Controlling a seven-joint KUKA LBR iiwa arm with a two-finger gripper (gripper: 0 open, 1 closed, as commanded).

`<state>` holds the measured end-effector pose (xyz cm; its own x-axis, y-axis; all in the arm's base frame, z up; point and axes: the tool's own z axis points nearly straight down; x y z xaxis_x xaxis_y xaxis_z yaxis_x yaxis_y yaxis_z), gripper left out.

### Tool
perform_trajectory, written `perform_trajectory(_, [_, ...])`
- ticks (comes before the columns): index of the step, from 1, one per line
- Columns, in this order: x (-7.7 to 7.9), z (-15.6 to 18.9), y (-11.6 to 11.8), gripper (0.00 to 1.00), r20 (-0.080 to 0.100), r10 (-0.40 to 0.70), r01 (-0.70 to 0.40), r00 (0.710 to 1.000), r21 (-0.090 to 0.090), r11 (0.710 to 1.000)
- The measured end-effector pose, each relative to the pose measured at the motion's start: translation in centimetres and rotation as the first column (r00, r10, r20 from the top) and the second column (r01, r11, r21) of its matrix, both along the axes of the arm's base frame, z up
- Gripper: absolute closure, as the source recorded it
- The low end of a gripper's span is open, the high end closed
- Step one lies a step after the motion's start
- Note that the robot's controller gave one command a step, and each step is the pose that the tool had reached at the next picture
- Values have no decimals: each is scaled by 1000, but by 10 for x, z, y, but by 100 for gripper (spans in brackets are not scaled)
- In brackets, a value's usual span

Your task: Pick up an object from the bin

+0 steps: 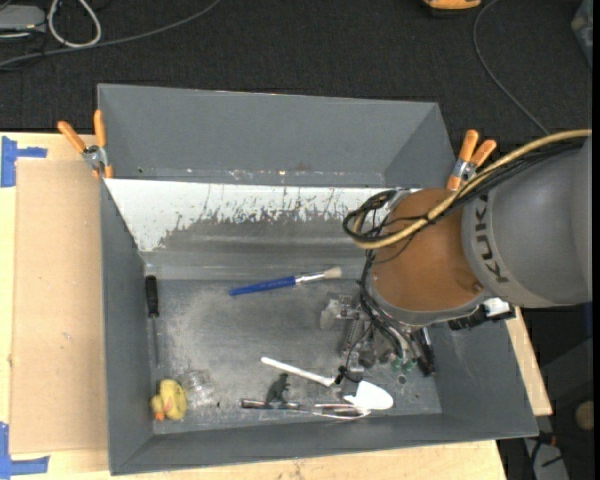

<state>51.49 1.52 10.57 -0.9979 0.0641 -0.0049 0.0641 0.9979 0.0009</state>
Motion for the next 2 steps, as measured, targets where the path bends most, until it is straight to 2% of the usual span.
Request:
perform_trajectory(1, [-12, 7, 3, 0, -9, -282, 282, 959, 0, 959])
perform_trajectory(2, [-22, -38, -2, 0, -8, -208, 208, 978, 0, 978])
